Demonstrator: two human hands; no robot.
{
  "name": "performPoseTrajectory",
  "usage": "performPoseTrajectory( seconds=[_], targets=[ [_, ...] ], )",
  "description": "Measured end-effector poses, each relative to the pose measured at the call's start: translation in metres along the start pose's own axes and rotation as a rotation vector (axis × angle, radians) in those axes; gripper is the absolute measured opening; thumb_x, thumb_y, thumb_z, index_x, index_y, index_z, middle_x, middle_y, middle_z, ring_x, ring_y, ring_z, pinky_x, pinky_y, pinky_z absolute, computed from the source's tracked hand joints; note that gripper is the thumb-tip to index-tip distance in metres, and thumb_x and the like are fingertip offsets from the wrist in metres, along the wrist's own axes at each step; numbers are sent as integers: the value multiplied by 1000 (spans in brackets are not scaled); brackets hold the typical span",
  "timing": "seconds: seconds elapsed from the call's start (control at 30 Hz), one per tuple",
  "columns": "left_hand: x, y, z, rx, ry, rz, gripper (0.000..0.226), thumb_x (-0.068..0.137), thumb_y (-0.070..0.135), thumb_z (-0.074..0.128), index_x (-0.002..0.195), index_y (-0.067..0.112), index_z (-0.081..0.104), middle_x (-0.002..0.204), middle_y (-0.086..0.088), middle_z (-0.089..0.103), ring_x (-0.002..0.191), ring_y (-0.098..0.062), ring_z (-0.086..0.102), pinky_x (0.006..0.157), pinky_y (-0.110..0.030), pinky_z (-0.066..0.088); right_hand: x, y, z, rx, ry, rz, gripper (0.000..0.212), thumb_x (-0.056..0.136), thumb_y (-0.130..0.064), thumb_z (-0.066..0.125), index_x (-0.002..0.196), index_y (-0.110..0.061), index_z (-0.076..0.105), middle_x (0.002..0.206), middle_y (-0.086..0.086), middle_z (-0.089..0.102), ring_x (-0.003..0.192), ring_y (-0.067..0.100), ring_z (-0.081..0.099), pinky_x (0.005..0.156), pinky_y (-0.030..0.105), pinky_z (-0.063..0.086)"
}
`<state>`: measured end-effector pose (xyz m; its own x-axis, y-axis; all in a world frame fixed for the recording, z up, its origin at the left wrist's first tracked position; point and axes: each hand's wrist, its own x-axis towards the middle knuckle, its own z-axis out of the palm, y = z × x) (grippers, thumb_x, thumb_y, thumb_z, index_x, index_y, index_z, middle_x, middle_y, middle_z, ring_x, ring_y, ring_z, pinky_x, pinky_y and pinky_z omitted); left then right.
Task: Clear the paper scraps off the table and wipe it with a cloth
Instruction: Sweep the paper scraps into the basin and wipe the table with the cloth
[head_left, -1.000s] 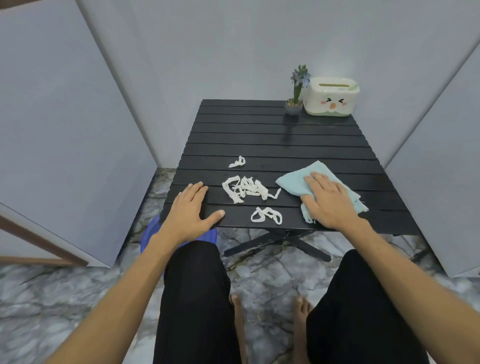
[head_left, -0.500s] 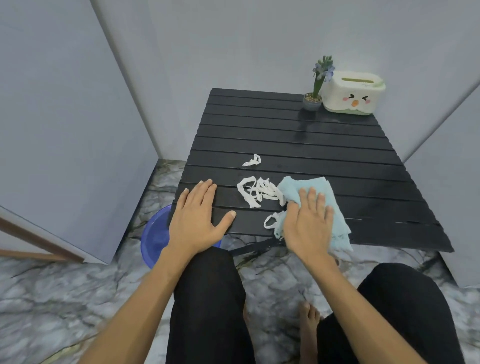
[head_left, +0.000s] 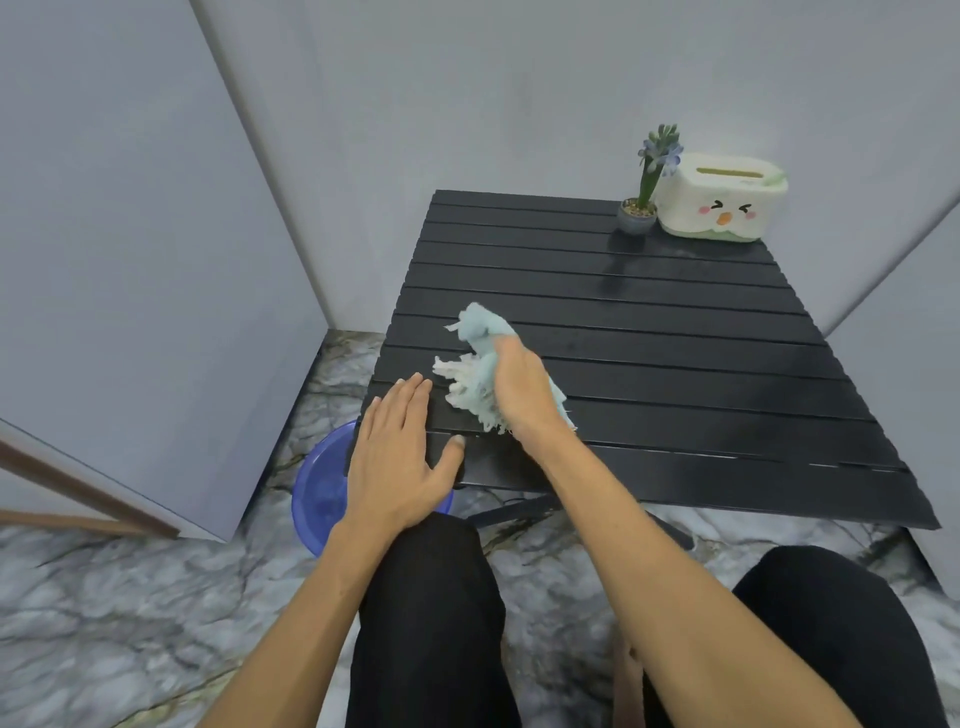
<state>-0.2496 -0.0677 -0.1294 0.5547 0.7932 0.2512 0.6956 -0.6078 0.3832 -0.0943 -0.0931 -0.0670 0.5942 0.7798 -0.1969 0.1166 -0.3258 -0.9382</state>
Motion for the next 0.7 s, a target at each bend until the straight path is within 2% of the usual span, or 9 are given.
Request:
performPoseTrajectory(
  seconds=[0.1,0.23,0.33,0.4,0.5,0.53,0.57,0.63,0.7],
  targets=[
    [0,-1,0,28,-19,-13,78,89,61,36,151,14,32,160,0,28,148,-17,21,122,-36,11,7,-7,-32,413,22,131,31,93,-34,38,86,-19,63,81,3,60,74,19,56,63,31,42],
    [1,1,2,75,-16,-40,82,88,68,35,151,16,32,160,2,27,148,-16,19,122,-35,9,14,-17,-88,617,124,25,31,93,-35,42,98,-25,72,98,2,73,95,20,67,83,35,53],
    [2,3,4,106,-13,-56,83,88,70,32,152,17,32,161,3,26,149,-16,18,122,-35,7,22,-32,-130,296,249,-44,33,99,-37,37,89,-15,59,91,1,63,86,18,59,76,34,47],
    [3,3,6,114,-12,-62,83,87,71,33,151,18,32,160,3,27,148,-16,19,121,-35,8,35,-28,-141,24,229,-59,37,99,-40,31,92,-14,56,87,-1,59,81,17,53,71,35,40],
    [3,4,7,133,-9,-64,84,87,71,33,151,17,33,160,3,28,148,-16,20,122,-35,9,53,-1,-132,-363,134,-50,57,95,-54,21,95,-14,62,81,-6,69,86,15,61,81,39,41],
    [3,4,6,134,-8,-65,84,87,71,32,151,18,33,160,3,28,148,-16,20,122,-35,8,58,13,-125,-535,87,-87,61,94,-53,15,101,-15,62,91,-6,71,97,19,61,89,42,41],
    [3,4,6,130,-6,-65,84,87,71,32,151,18,33,160,3,28,148,-15,20,122,-34,8,62,28,-117,-720,25,-127,66,93,-50,9,117,-16,60,116,0,68,117,25,55,100,45,36],
    [2,3,6,120,-6,-62,83,87,70,33,151,18,33,160,4,27,148,-15,20,122,-34,8,72,53,-102,-968,-24,-148,67,96,-45,6,152,-21,34,162,8,27,150,25,17,118,47,11],
    [3,4,6,116,-9,-64,83,87,70,33,152,18,33,161,4,27,149,-14,19,122,-35,8,79,57,-94,-951,-20,-147,59,102,-40,10,159,-25,14,167,4,6,153,19,0,121,45,-3]
  ],
)
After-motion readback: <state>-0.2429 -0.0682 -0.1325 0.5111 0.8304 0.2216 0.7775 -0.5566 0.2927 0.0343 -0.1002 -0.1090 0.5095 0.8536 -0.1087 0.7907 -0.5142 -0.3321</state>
